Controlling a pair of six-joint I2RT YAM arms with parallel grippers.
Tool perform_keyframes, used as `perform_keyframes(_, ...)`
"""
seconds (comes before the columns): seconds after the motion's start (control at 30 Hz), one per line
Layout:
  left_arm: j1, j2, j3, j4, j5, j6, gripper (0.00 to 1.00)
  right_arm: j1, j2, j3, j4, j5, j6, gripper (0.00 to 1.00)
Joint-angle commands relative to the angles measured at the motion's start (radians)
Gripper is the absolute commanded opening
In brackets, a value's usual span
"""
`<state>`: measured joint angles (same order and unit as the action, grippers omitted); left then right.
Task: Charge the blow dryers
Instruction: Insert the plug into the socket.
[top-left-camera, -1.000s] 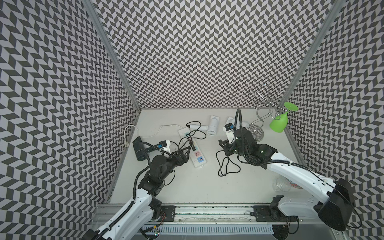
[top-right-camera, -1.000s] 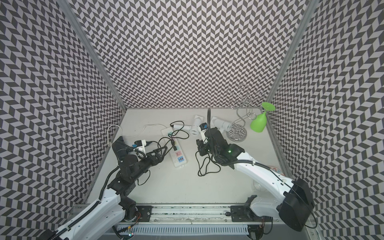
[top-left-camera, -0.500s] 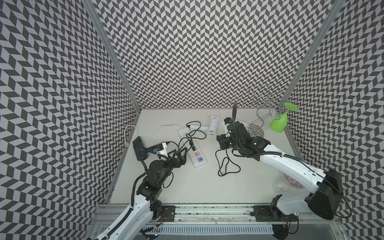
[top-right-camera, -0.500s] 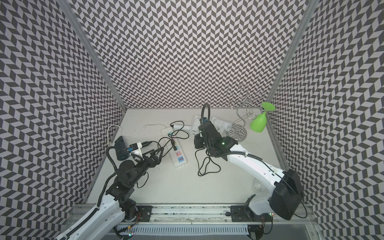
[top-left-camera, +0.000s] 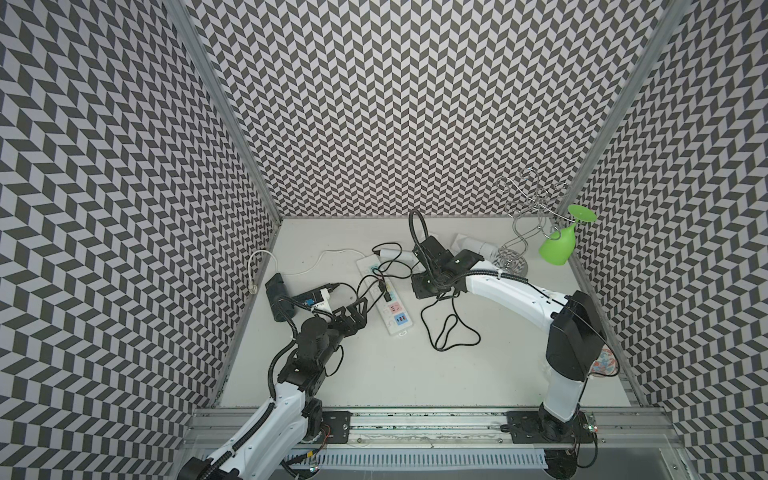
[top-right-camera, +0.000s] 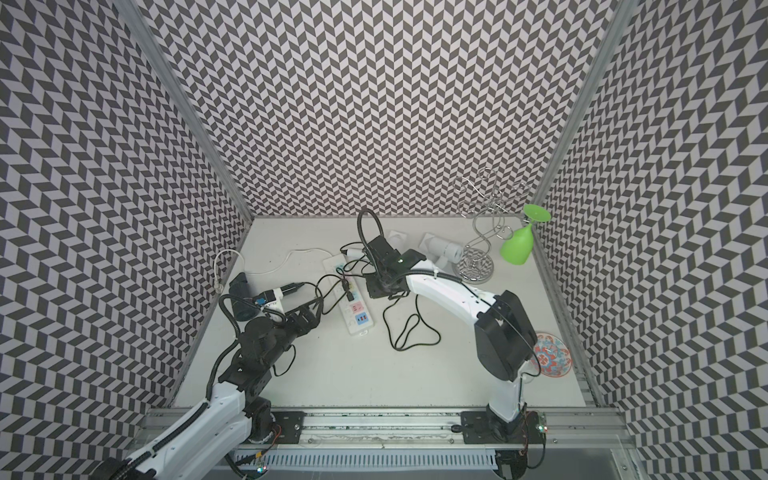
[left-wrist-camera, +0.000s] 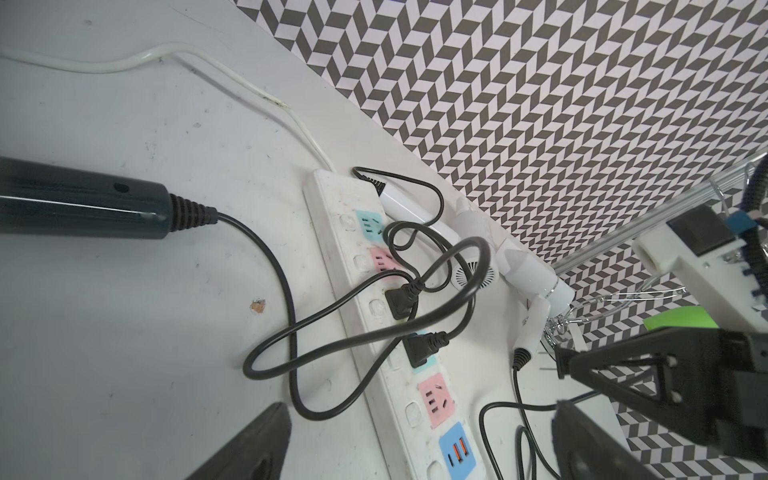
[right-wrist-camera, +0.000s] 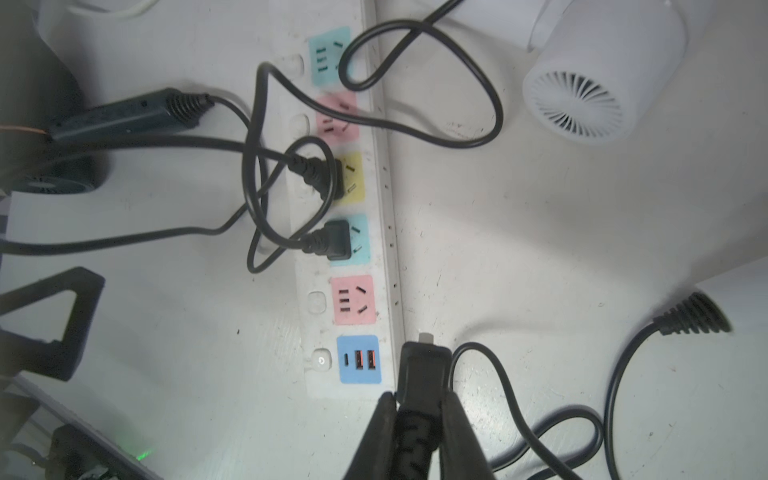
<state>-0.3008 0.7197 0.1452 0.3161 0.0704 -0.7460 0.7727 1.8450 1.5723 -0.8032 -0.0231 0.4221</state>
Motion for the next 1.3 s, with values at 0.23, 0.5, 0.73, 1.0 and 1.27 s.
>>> perform_keyframes(0.23,0.073,0.018,-0.025,0.064,0.07,-0.029,0.99,0.03,0.085,0.076,-0.055,-0.073,-0.025,0.0)
perform_keyframes(0.5,0.094,0.016,-0.032,0.069,0.084,-0.032,0.99,0.079,0.175,0.168,-0.102,-0.069,-0.023,0.0)
perform_keyframes(0.73,0.097,0.016,-0.033,0.07,0.09,-0.035,0.99,0.121,0.26,0.252,-0.138,-0.062,-0.017,0.0)
perform_keyframes(1.0,0.1,0.014,-0.032,0.07,0.099,-0.036,0.99,0.14,0.314,0.301,-0.16,-0.045,-0.013,0.0)
perform_keyframes(1.27,0.099,0.004,-0.032,0.07,0.11,-0.039,0.99,0.14,0.356,0.341,-0.181,-0.006,-0.014,0.0)
